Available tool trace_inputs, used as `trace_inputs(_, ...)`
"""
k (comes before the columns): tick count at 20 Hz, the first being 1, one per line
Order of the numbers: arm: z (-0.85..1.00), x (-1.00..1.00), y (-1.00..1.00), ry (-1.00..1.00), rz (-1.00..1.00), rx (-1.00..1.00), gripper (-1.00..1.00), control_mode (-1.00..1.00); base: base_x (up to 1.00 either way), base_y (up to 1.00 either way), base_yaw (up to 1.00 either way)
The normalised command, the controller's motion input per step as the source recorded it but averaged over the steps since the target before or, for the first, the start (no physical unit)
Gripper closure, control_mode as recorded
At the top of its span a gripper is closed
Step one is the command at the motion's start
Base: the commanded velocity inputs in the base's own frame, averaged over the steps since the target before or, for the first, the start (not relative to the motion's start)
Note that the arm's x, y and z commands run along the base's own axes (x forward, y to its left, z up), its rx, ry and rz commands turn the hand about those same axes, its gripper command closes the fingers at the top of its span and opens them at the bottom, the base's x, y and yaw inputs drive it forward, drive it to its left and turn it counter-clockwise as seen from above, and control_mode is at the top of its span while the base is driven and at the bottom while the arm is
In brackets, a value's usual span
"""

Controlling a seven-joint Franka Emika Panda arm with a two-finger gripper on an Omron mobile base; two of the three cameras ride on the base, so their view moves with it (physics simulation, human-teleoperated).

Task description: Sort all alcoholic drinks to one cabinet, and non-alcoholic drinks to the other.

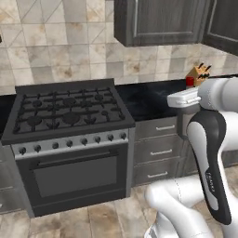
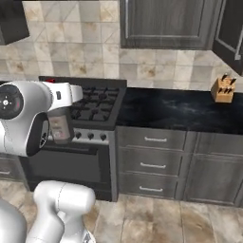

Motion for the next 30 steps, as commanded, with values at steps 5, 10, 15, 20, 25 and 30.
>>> trace_inputs(5, 0.0, 0.0, 0.0, 0.0, 0.0, 0.0, 1.0, 1.0, -0.19, 1.0, -0.13)
trace_inputs(10, 0.0, 0.0, 0.0, 0.0, 0.0, 0.0, 1.0, 1.0, -0.15, 1.0, -0.11)
trace_inputs(15, 0.0, 0.0, 0.0, 0.0, 0.0, 0.0, 1.0, 1.0, -0.11, 1.0, -0.07)
trace_inputs(20, 0.0, 0.0, 0.0, 0.0, 0.0, 0.0, 1.0, 1.0, 0.0, 1.0, -0.01)
trace_inputs(25, 0.0, 0.0, 0.0, 0.0, 0.0, 0.0, 1.0, 1.0, 0.06, 0.97, 0.06)
trace_inputs(30, 0.0, 0.0, 0.0, 0.0, 0.0, 0.0, 1.0, 1.0, 0.31, 0.71, 0.19)
